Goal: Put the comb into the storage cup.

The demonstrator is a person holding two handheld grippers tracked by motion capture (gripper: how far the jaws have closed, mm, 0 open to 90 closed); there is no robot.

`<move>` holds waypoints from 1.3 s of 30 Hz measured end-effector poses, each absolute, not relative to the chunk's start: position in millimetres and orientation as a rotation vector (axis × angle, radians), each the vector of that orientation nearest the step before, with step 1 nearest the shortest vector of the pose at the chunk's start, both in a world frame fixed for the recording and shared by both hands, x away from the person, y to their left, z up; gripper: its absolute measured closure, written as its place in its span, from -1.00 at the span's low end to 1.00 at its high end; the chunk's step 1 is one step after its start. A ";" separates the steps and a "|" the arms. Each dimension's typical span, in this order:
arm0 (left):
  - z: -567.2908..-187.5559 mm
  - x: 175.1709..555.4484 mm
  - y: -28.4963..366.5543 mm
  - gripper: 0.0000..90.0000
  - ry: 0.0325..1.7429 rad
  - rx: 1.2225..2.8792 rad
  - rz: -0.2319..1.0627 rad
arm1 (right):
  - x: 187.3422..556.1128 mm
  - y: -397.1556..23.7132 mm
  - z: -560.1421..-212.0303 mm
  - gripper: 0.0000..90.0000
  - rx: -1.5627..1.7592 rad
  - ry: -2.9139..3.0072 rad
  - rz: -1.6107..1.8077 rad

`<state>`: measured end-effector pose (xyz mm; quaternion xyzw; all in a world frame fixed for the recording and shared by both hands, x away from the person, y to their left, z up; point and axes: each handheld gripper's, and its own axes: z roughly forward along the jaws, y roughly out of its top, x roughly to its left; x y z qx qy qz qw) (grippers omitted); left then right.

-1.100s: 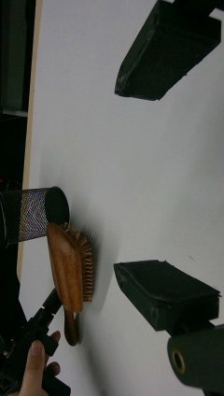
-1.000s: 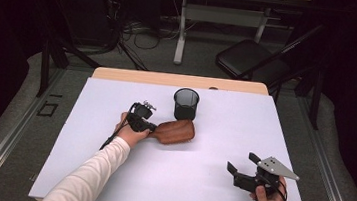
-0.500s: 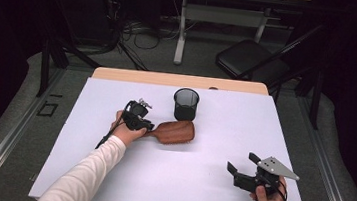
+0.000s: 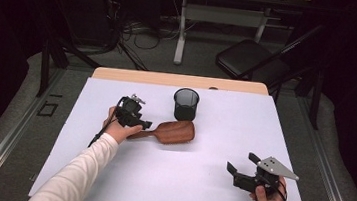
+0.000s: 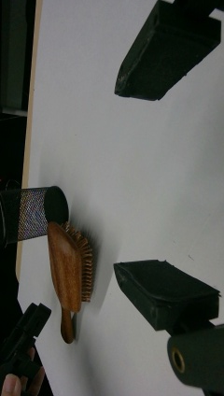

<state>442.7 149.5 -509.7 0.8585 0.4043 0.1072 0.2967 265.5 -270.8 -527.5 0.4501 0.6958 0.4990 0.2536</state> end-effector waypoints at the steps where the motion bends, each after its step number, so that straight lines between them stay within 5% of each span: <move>1: -509.0 442.5 150.0 -0.12 1.071 2.285 0.287 | 265.7 -270.9 -527.5 -0.73 1.221 1.891 1.354; 10: -503.3 440.9 155.4 -0.15 0.995 2.298 0.258 | 265.7 -270.1 -527.7 -0.73 1.220 1.890 1.358; 22: -496.3 438.3 153.0 -0.63 0.804 2.405 0.253 | 265.8 -270.1 -527.9 -0.72 1.218 1.895 1.352; 39: -503.0 438.9 147.2 -0.57 0.624 2.591 0.263 | 265.7 -268.8 -528.0 -0.71 1.218 1.910 1.348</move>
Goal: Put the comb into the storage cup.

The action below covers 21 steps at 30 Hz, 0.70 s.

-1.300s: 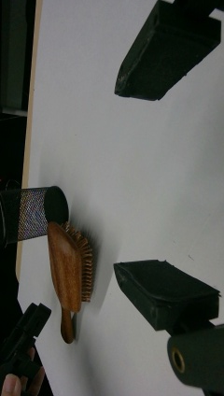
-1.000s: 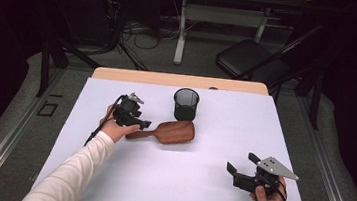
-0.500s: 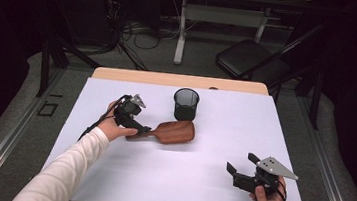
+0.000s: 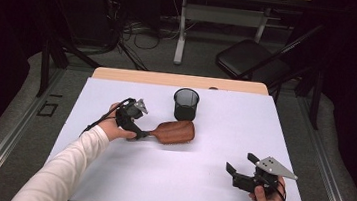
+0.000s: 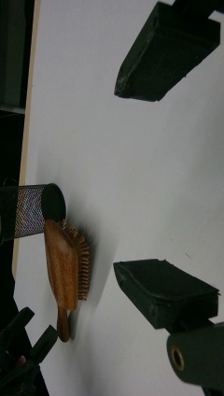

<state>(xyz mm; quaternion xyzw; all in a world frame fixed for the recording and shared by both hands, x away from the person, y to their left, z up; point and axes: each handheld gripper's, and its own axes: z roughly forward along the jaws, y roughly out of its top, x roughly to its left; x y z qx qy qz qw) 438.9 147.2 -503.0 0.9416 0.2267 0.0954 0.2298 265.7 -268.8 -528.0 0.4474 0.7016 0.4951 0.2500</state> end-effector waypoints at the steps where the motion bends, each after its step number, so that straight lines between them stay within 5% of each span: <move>1: -503.1 438.8 145.9 -0.56 0.611 2.599 0.273 | 265.8 -268.9 -527.9 -0.71 1.217 1.912 1.349; 21: -522.1 438.8 122.6 -0.17 0.483 2.712 0.280 | 266.8 -267.9 -529.1 -0.69 1.214 1.913 1.353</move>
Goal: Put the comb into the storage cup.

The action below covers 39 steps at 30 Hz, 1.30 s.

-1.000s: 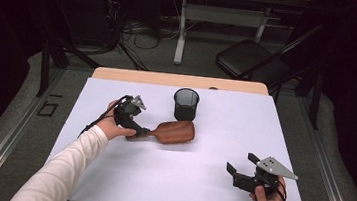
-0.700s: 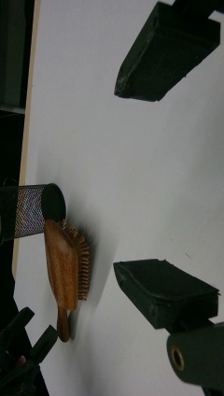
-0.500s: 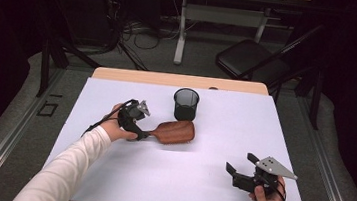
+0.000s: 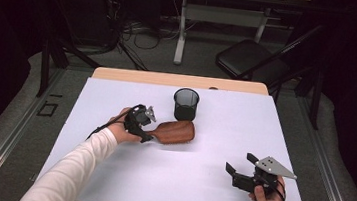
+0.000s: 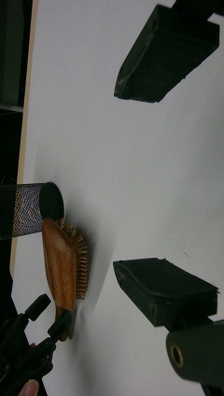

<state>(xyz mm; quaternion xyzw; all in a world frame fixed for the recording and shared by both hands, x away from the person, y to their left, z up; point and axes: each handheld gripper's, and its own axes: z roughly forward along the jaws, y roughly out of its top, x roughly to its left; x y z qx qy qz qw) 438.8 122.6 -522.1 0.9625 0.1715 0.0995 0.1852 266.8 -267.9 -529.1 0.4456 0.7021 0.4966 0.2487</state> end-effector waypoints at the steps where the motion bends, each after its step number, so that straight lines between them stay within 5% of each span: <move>1: -523.1 438.7 121.3 -0.17 0.479 2.717 0.285 | 266.9 -267.9 -529.1 -0.69 1.214 1.913 1.353; 39: -533.0 442.2 112.8 0.35 0.441 2.712 0.142 | 267.3 -267.6 -529.7 -0.69 1.212 1.929 1.356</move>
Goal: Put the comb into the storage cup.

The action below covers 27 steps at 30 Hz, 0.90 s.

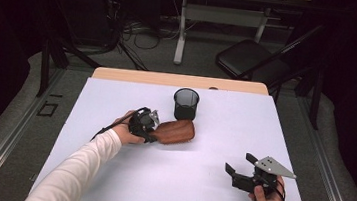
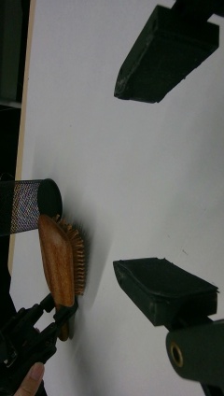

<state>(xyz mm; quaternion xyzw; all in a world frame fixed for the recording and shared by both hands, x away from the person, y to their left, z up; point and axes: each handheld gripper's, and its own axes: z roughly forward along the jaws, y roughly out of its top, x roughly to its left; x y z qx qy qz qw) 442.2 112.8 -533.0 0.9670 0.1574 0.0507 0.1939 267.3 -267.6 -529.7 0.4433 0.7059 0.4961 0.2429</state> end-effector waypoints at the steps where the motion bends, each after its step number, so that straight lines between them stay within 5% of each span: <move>1: -533.0 442.4 112.8 0.38 0.449 2.711 0.135 | 267.1 -267.7 -529.4 -0.69 1.212 1.933 1.354; 27: -532.6 440.1 111.1 0.58 0.419 2.719 0.137 | 267.3 -268.1 -529.8 -0.69 1.209 1.942 1.350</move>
